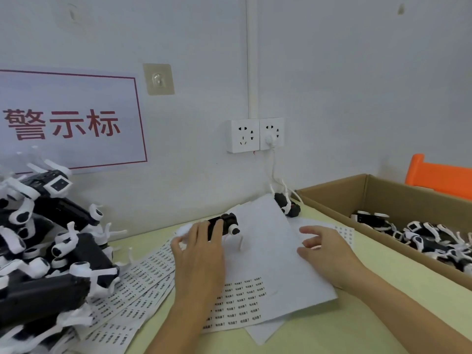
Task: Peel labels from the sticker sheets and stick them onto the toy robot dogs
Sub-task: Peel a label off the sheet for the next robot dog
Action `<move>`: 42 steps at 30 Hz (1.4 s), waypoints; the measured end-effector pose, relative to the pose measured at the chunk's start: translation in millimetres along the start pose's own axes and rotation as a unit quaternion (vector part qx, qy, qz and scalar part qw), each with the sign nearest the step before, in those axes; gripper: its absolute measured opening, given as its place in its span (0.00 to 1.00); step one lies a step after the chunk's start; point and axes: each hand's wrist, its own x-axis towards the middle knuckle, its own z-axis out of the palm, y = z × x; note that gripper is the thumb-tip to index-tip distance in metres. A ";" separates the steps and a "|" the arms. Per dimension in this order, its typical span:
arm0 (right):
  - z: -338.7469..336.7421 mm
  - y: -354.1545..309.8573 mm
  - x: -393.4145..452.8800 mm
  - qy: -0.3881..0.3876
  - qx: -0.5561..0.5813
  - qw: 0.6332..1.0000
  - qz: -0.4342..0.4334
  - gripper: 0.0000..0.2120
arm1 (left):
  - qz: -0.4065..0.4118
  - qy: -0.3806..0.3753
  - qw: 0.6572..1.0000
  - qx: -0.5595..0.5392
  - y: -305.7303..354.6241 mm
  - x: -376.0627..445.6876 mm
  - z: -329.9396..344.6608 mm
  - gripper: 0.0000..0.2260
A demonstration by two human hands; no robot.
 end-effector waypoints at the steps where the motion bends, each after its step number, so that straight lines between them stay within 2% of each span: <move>1: -4.0 -0.7 0.9 0.005 0.004 1.000 0.002 0.18 | -0.009 0.026 1.000 -0.002 -3.0 0.7 0.0 0.26; 4: -28.3 -2.6 2.8 0.015 0.013 1.000 -0.008 0.12 | -0.046 0.077 0.996 0.011 -15.4 4.8 -6.4 0.27; 7: -51.0 -5.5 0.3 0.019 0.046 0.998 -0.036 0.20 | -0.097 0.110 0.989 0.031 -29.7 8.8 -13.8 0.23; 9: -57.4 -5.8 0.5 0.052 0.081 0.994 -0.049 0.19 | -0.124 0.125 0.984 0.036 -35.8 11.3 -18.3 0.23; 13: -53.3 -6.6 0.5 0.086 0.165 0.981 -0.060 0.17 | -0.167 0.092 0.981 0.031 -38.2 7.4 -21.6 0.25; 16: -46.0 -7.7 -0.8 0.082 0.217 0.971 -0.059 0.16 | -0.166 0.072 0.983 0.022 -37.6 0.6 -16.3 0.25; 19: -41.6 -7.9 -1.0 0.077 0.247 0.964 -0.052 0.14 | -0.138 0.106 0.985 -0.003 -35.0 1.2 -13.9 0.23; 21: -40.4 -7.8 -1.6 0.076 0.258 0.962 -0.048 0.13 | -0.087 0.127 0.986 -0.057 -27.4 4.5 -15.1 0.19; 22: -40.2 -7.9 -1.8 0.077 0.261 0.961 -0.045 0.12 | -0.075 0.123 0.982 -0.121 -20.9 6.6 -16.6 0.15; 23: -39.8 -7.5 -1.7 0.079 0.261 0.961 -0.044 0.12 | -0.086 0.103 0.967 -0.218 -14.2 9.3 -19.3 0.12; 24: -39.2 -6.8 -1.4 0.082 0.260 0.961 -0.044 0.12 | -0.114 0.074 0.936 -0.325 -8.4 12.9 -22.9 0.09; 25: -38.1 -6.3 -0.9 0.087 0.255 0.962 -0.047 0.12 | -0.151 0.032 0.887 -0.436 -4.0 17.3 -24.7 0.10; 27: -34.2 -5.8 -0.6 0.098 0.247 0.962 -0.056 0.13 | -0.217 -0.065 0.766 -0.601 2.1 22.2 -30.1 0.16; 28: -31.6 -5.5 -0.5 0.103 0.246 0.962 -0.061 0.14 | -0.233 -0.104 0.720 -0.645 3.8 23.5 -32.8 0.17; 29: -29.0 -5.1 -0.7 0.104 0.245 0.962 -0.068 0.15 | -0.237 -0.129 0.699 -0.662 4.4 23.8 -34.6 0.15; 31: -24.0 -4.4 -1.5 0.102 0.236 0.963 -0.076 0.16 | -0.243 -0.135 0.704 -0.653 5.5 23.1 -36.5 0.08; 33: -20.3 -3.0 -1.0 0.095 0.226 0.967 -0.075 0.16 | -0.264 -0.127 0.714 -0.635 5.6 22.9 -35.7 0.06; 38: -17.6 -1.3 0.1 0.082 0.238 0.966 -0.062 0.14 | -0.302 -0.133 0.661 -0.675 2.4 22.6 -38.1 0.05; 42: -16.7 0.8 1.2 0.080 0.245 0.965 -0.052 0.13 | -0.295 -0.140 0.645 -0.691 0.8 21.3 -36.1 0.07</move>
